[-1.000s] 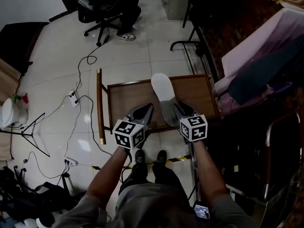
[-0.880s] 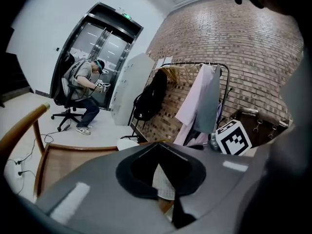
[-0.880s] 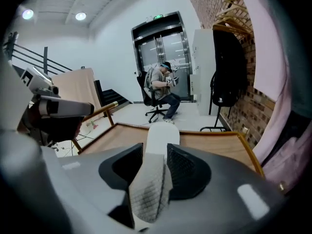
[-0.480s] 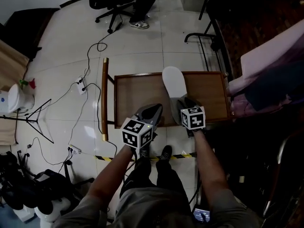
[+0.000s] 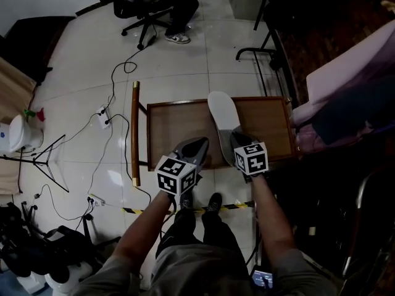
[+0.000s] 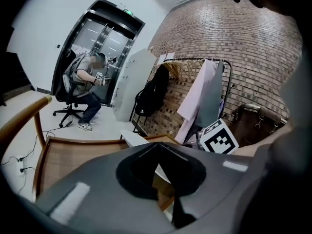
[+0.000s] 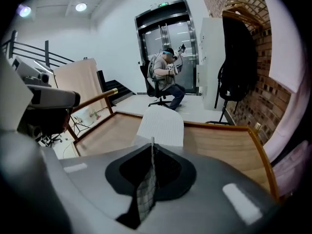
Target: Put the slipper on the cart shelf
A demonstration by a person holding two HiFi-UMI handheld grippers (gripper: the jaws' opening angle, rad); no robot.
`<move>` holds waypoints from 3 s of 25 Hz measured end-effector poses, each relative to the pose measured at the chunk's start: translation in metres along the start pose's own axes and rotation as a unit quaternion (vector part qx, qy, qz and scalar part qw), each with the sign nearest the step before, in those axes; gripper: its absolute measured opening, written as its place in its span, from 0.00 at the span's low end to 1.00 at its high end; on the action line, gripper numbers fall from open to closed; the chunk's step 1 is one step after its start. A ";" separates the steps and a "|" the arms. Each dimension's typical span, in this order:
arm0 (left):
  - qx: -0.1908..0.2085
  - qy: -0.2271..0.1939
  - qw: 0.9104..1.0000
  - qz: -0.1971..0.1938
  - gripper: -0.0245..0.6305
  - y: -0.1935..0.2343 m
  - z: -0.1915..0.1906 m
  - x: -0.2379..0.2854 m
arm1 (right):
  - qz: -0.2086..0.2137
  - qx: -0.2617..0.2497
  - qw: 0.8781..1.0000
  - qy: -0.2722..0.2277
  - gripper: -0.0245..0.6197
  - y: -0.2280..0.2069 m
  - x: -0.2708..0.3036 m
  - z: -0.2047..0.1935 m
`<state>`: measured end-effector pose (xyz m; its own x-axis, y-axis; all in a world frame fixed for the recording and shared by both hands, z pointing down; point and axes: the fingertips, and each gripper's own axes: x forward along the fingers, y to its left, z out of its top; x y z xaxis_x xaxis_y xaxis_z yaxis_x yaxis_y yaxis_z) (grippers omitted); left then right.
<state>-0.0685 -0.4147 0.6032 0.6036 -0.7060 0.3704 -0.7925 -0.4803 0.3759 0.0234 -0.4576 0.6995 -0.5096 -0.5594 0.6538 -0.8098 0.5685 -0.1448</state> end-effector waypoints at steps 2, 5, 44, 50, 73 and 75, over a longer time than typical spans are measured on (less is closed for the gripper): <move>0.005 -0.006 1.000 -0.002 0.05 -0.005 0.009 0.000 | 0.001 -0.003 1.000 -0.019 0.05 0.002 -0.015 0.015; 0.013 -0.021 1.000 -0.007 0.05 -0.017 0.027 -0.004 | -0.001 -0.013 0.999 -0.049 0.05 0.006 -0.043 0.040; 0.181 0.020 0.866 -0.466 0.05 -0.268 0.073 -0.062 | -0.408 0.149 0.874 -0.216 0.05 0.071 -0.381 0.021; 0.188 0.052 0.814 -0.547 0.05 -0.333 0.031 -0.101 | -0.473 0.185 0.836 -0.207 0.05 0.123 -0.432 -0.030; 0.250 0.139 0.682 -0.673 0.05 -0.512 -0.171 -0.315 | -0.617 0.320 0.690 -0.203 0.05 0.335 -0.613 -0.270; 0.253 0.141 0.681 -0.673 0.05 -0.525 -0.184 -0.327 | -0.619 0.325 0.686 -0.204 0.05 0.346 -0.627 -0.288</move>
<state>0.1667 0.1643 0.4414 0.7490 0.6441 0.1554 0.6087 -0.7616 0.2225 0.1462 0.2633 0.4533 0.7525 -0.5682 0.3330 -0.5865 -0.8081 -0.0536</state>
